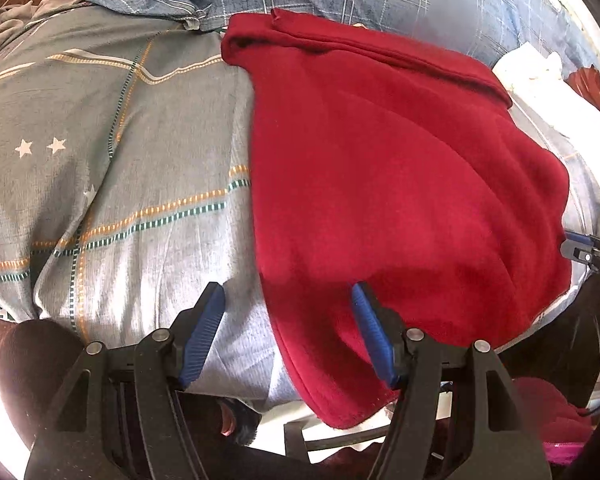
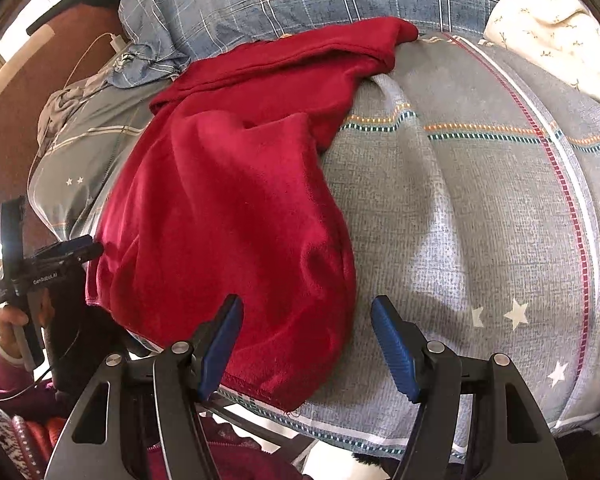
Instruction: Fold small clothes
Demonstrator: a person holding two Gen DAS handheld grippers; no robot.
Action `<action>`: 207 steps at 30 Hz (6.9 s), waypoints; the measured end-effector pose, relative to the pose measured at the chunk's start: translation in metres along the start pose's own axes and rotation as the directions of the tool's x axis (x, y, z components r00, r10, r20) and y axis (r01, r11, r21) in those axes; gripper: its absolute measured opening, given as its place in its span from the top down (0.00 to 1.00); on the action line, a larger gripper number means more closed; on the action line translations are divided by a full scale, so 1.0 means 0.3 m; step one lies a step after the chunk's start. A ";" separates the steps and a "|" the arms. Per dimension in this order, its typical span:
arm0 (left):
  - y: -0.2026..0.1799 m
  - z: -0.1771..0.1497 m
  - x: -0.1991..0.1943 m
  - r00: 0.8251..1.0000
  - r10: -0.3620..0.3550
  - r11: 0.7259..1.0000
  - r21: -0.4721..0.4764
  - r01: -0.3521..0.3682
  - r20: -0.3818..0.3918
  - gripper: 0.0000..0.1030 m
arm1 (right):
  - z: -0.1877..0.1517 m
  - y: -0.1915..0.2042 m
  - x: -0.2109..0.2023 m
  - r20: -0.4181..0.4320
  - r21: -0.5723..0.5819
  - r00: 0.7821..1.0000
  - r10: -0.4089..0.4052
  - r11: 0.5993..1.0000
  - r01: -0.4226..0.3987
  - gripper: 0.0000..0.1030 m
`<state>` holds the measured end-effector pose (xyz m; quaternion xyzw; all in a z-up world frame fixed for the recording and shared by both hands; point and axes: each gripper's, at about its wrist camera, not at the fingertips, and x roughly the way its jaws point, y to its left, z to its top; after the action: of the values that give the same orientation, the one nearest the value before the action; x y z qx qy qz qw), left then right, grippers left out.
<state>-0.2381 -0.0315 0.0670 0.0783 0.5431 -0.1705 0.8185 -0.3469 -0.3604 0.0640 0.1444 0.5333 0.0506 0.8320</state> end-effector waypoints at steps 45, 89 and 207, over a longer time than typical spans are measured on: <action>0.008 -0.045 -0.053 0.996 -0.060 0.998 -0.029 0.058 -0.061 0.91 | -0.068 0.040 0.031 -0.053 0.002 0.990 0.134 0.991 -0.134 0.53; -0.007 0.008 -0.018 0.980 -0.177 0.984 -0.044 0.173 -0.094 0.88 | -0.030 0.140 0.045 -0.060 -0.140 0.953 0.298 0.942 -0.304 0.88; 0.130 0.584 0.112 0.980 -0.136 0.990 0.042 0.131 0.142 0.84 | 0.599 -0.128 0.029 0.278 0.109 0.950 -0.138 0.988 0.111 0.61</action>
<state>-0.0610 -0.0568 0.1036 0.0424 0.4835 -0.2391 0.8410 -0.1838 -0.4284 0.1152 0.1543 0.4177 -0.0481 0.8941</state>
